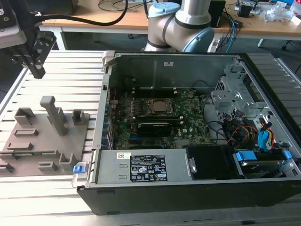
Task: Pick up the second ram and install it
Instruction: 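Reach for the second ram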
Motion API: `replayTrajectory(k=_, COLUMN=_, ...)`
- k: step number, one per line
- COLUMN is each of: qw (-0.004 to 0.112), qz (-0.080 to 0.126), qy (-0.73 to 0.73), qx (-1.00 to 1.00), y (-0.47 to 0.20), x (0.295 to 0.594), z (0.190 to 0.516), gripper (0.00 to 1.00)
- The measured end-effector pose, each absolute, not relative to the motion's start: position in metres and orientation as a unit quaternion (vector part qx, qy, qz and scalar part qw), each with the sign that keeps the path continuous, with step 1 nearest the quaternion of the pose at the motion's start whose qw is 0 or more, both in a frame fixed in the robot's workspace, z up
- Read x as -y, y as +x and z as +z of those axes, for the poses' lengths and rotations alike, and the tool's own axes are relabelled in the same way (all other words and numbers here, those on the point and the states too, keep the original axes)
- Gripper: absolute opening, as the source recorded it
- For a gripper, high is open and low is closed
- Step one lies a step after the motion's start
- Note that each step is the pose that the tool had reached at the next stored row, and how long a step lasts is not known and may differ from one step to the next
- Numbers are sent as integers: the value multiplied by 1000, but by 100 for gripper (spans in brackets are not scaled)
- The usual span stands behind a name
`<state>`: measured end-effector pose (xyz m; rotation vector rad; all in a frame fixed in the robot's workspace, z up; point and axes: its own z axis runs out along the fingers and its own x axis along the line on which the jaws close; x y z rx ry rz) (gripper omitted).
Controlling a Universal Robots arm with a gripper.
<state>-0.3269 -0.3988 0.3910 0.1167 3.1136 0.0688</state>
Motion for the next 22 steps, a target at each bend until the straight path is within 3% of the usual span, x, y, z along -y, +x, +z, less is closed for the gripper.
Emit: replayTrajectory(k=22, qw=12, qz=22, qy=37, qx=-999, y=-361, x=399, z=390, gripper=11)
